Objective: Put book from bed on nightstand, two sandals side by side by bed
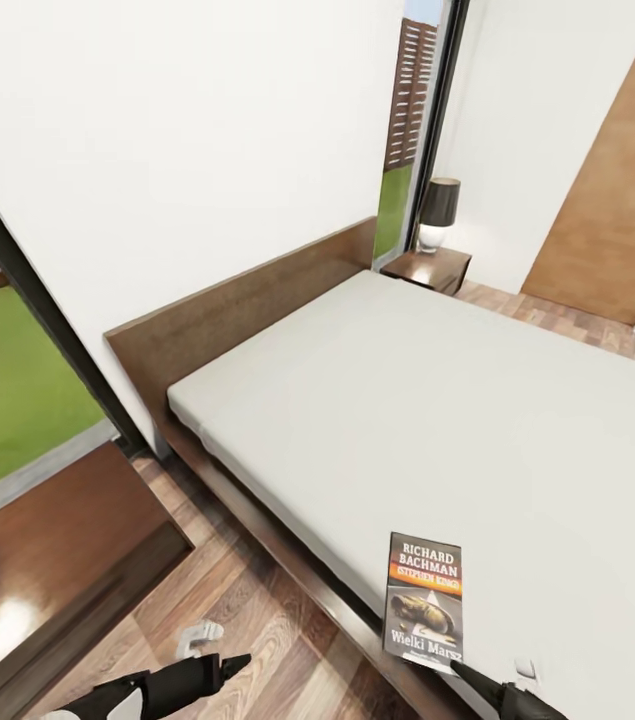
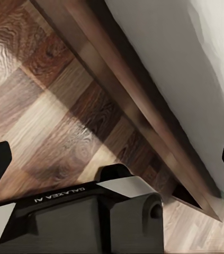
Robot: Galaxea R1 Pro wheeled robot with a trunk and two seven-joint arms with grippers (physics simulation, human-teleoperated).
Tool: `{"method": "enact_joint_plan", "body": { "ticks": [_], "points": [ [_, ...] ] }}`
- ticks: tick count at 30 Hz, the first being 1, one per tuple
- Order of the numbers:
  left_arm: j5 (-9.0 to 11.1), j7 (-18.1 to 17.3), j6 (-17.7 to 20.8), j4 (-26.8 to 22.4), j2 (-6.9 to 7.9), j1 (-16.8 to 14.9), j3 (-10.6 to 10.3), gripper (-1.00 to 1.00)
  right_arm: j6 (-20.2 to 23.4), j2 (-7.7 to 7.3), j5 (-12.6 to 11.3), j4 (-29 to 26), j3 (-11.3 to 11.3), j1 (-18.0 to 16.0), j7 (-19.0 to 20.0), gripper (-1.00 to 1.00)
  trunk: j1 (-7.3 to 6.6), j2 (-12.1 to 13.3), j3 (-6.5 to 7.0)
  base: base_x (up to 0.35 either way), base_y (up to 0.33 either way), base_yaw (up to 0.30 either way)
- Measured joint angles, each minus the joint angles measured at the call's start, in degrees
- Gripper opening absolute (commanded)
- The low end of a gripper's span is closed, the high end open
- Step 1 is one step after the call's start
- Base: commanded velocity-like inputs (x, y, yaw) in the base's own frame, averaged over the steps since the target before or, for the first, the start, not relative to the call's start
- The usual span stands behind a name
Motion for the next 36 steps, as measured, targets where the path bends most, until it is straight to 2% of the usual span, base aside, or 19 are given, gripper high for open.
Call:
{"method": "enact_joint_plan", "body": {
  "ticks": [2,5,10,14,15,17,18,22,24,26,30,33,36],
  "points": [
    [-0.04,0.01,0.00,-0.01,-0.48,0.25,0.03,1.00,-1.50,0.13,-0.13,-0.05,0.00,-0.01,-3.92,-1.00,0.00,0.00,0.19,0.000,0.000,0.000],
    [-0.06,0.02,-0.01,0.00,-0.68,0.36,0.05,1.00,-2.33,0.24,-0.19,-0.09,0.11,-0.01,-5.76,-1.00,0.00,0.00,0.47,0.000,0.000,0.000],
    [-0.06,0.10,-0.01,0.05,-0.54,0.73,-0.02,1.00,-2.74,0.28,-0.21,-0.11,0.14,-0.01,-6.40,-1.00,0.00,0.00,0.94,0.000,0.000,0.000],
    [-0.53,1.69,-0.01,0.07,-0.06,3.04,-0.28,1.00,-2.80,0.29,-0.15,-0.15,0.19,-0.01,-6.40,-1.00,0.00,0.00,1.31,0.000,0.000,0.000],
    [-1.23,2.78,-0.03,0.07,0.01,3.83,-0.42,1.00,-2.81,0.26,-0.14,-0.17,0.20,-0.01,-6.35,-1.00,0.00,0.00,1.40,0.000,0.000,0.000],
    [-5.24,5.76,-0.07,0.02,-0.06,5.23,-0.93,1.00,-2.77,0.28,-0.12,-0.19,0.23,-0.01,-6.17,-1.00,0.00,0.00,1.59,0.000,0.000,0.000],
    [-6.41,6.18,-0.07,0.01,-0.12,5.38,-0.96,1.00,-2.76,0.29,-0.12,-0.19,0.22,-0.01,-6.13,-1.00,0.00,0.00,1.69,0.000,0.000,0.000],
    [-15.59,7.69,-0.24,0.00,-0.76,5.96,-1.25,1.00,-2.49,-0.07,-0.14,-0.25,0.18,-0.01,-5.94,-1.00,0.00,0.00,2.06,0.000,0.000,0.000],
    [-17.87,7.88,-0.74,-0.01,-0.86,6.10,-1.25,1.00,-2.39,-0.21,-0.17,-0.24,0.21,-0.01,-5.91,-1.00,0.00,0.00,2.25,0.000,0.000,0.000],
    [-18.73,7.97,-1.61,0.00,-0.89,6.17,-1.23,1.00,-2.31,-0.27,-0.15,-0.24,0.22,-0.01,-5.90,-1.00,0.00,0.00,2.43,0.000,0.000,0.000],
    [-18.99,8.06,-3.50,0.07,-0.64,6.21,-1.09,1.00,-2.33,-0.27,-0.11,-0.24,0.24,-0.01,-5.90,-1.00,0.00,0.00,2.81,0.000,0.000,0.000],
    [-18.73,8.06,-3.88,0.11,-0.46,6.22,-0.98,1.00,-2.34,-0.26,-0.11,-0.25,0.23,-0.01,-5.90,-1.00,0.00,0.00,3.09,0.000,0.000,0.000],
    [-17.58,8.07,-4.11,0.12,-0.27,6.22,-0.88,1.00,-2.30,-0.30,-0.14,-0.25,0.23,-0.01,-5.89,-1.00,0.00,0.00,3.37,0.000,0.000,0.000]
  ]
}}
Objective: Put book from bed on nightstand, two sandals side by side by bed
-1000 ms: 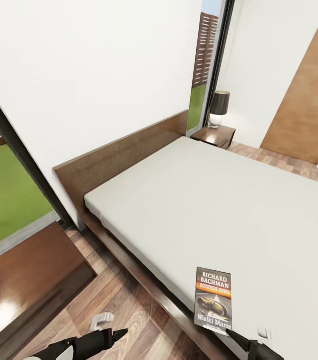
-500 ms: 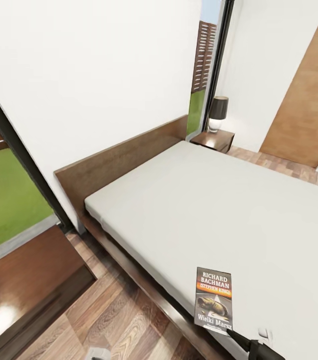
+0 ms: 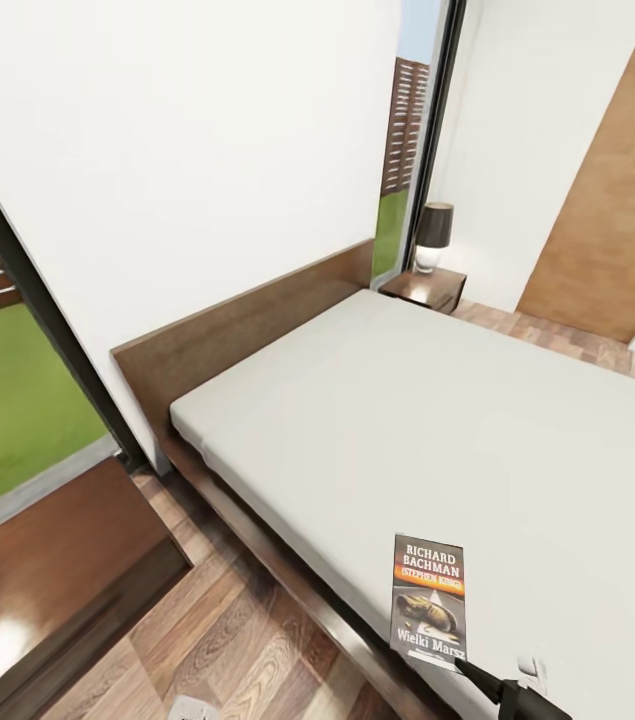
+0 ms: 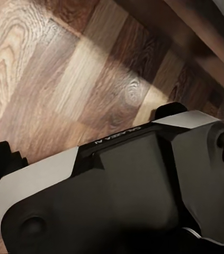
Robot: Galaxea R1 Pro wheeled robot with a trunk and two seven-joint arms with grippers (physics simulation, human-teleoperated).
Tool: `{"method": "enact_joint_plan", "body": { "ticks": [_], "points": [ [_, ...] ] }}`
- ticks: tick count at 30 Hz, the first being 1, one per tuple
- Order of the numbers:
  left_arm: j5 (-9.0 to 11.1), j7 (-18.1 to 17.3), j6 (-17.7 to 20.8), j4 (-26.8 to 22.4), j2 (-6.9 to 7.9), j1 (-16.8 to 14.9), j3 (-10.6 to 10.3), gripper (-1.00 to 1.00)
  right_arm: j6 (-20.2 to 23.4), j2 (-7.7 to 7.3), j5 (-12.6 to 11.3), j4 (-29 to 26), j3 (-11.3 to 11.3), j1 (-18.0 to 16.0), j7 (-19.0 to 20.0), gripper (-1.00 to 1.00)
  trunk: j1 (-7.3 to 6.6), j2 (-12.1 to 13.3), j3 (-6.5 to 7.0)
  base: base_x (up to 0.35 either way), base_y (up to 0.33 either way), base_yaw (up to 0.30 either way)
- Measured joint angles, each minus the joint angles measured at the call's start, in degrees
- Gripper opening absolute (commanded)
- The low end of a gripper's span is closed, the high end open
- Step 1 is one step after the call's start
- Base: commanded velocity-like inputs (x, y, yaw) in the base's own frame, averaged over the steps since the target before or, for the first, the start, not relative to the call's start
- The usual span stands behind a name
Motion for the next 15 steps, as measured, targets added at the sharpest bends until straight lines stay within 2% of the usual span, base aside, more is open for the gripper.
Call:
{"method": "enact_joint_plan", "body": {
  "ticks": [2,5,7,10,15],
  "points": [
    [1.10,0.00,-0.30,0.00,0.06,0.00,0.05,1.00,0.02,-0.01,0.02,0.01,0.00,0.00,0.00,-1.00,0.00,0.00,0.19,0.000,0.000,0.000],
    [5.03,-0.01,-0.72,0.00,0.72,0.00,0.22,1.00,0.10,-0.01,0.03,0.01,0.00,0.00,0.00,-1.00,0.00,0.00,0.47,0.000,0.000,0.000],
    [6.79,-0.01,-0.82,0.01,0.91,0.00,0.20,1.00,0.11,-0.01,0.03,0.01,0.00,0.00,0.00,-1.00,0.00,0.00,0.65,0.000,0.000,0.000],
    [7.73,-0.01,-0.88,0.01,1.02,0.00,0.18,1.00,0.12,-0.01,0.04,-0.01,-0.01,0.00,0.00,-1.00,0.00,0.00,0.93,0.000,0.000,0.000],
    [8.03,-0.01,-0.89,0.01,1.05,0.00,0.17,1.00,0.12,-0.02,0.04,0.00,-0.01,-0.01,-0.01,-1.00,0.00,0.00,1.40,0.000,0.000,0.000]
  ]
}}
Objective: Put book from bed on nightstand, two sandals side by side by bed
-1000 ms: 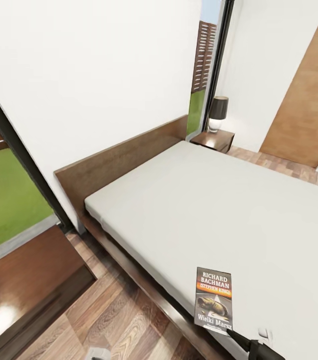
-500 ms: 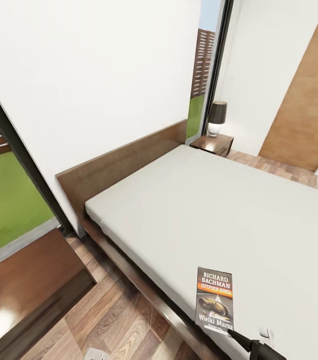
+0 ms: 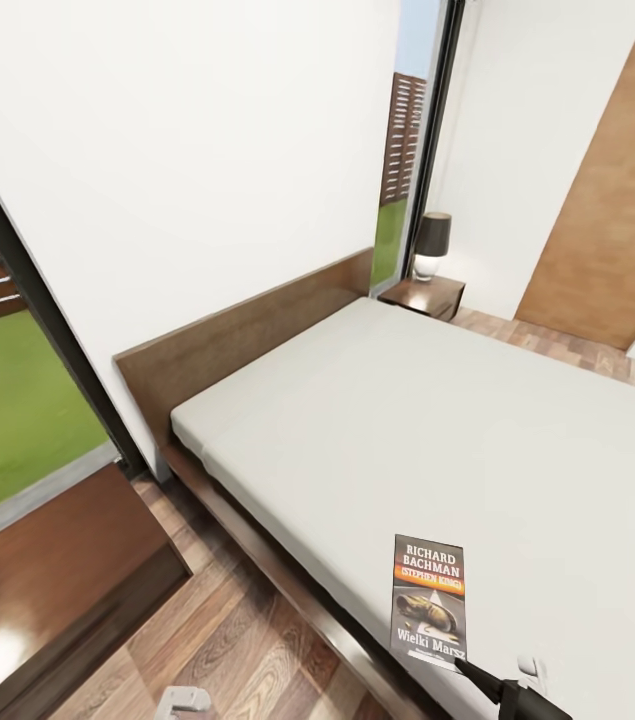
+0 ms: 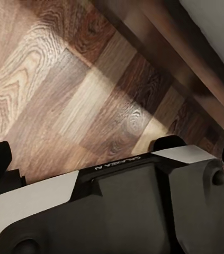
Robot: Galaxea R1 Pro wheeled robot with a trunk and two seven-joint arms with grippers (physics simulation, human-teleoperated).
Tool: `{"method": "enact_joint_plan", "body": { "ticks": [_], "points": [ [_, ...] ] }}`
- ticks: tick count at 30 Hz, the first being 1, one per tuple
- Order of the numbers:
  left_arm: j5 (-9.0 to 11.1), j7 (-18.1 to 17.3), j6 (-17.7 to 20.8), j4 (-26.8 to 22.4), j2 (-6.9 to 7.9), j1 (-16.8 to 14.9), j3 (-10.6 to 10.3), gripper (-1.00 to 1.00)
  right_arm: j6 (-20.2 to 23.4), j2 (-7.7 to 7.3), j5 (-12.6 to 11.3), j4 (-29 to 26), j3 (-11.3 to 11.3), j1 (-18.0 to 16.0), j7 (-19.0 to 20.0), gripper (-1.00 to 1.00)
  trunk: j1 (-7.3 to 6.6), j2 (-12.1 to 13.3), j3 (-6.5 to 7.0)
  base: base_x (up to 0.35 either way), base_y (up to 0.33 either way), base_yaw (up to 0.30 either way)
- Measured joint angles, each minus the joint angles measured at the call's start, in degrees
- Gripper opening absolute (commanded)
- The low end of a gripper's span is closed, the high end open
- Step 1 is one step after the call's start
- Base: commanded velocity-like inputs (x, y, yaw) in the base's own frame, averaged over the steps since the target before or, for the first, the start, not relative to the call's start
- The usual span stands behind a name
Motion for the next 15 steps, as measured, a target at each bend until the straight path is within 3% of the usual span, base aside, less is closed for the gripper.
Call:
{"method": "enact_joint_plan", "body": {
  "ticks": [15],
  "points": [
    [0.04,0.00,0.00,-0.08,-0.11,0.00,-0.08,1.00,0.00,-0.01,0.00,0.00,-0.02,0.01,0.01,-1.00,0.00,0.00,1.40,0.000,0.000,0.000]
  ]
}}
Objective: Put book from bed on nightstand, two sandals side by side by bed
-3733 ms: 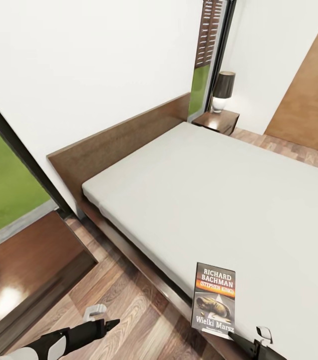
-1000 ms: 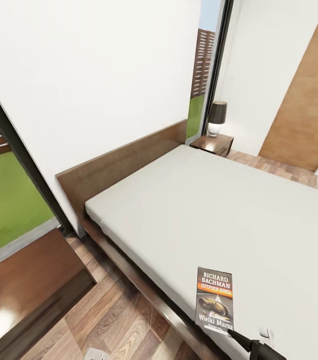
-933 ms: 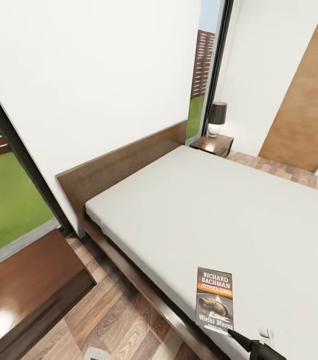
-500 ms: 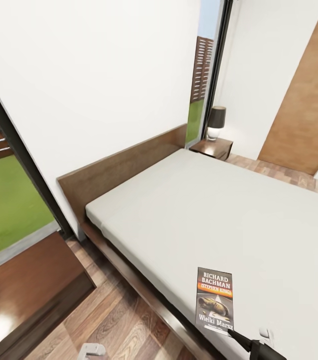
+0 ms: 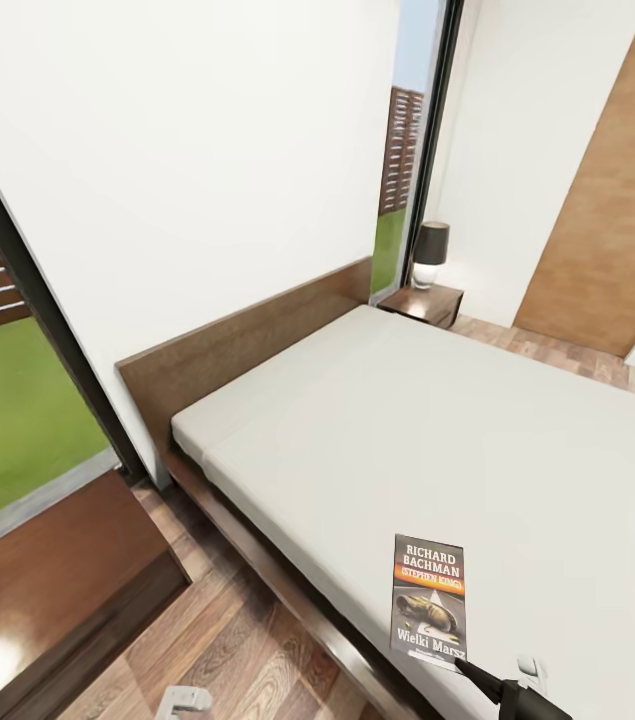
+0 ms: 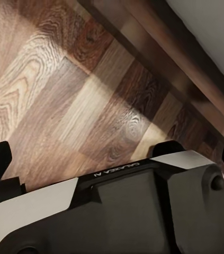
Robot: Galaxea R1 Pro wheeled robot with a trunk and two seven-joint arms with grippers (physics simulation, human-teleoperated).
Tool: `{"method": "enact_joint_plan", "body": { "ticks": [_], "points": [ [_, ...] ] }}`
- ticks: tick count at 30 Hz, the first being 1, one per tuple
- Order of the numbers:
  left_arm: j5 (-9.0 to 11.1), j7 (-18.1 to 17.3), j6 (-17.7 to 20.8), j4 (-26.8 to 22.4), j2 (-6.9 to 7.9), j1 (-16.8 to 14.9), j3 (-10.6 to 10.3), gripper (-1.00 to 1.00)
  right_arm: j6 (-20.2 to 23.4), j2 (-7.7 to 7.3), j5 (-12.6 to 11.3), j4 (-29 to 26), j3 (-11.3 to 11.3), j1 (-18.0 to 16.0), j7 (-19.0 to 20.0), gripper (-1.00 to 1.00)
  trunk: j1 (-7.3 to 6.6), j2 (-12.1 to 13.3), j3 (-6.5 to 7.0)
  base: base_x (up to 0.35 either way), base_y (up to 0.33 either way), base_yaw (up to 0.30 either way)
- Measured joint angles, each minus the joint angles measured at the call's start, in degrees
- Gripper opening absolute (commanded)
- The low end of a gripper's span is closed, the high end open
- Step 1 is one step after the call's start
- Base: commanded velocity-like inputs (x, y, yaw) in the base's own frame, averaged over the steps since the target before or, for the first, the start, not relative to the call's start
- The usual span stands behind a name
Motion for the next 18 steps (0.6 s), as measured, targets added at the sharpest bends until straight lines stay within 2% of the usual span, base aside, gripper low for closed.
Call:
{"method": "enact_joint_plan", "body": {
  "ticks": [18],
  "points": [
    [-0.11,-0.01,0.00,0.00,-0.14,0.00,-0.02,1.00,-0.04,0.01,0.00,-0.02,0.01,0.00,-0.05,-1.00,0.00,0.00,1.68,0.000,0.000,0.000]
  ]
}}
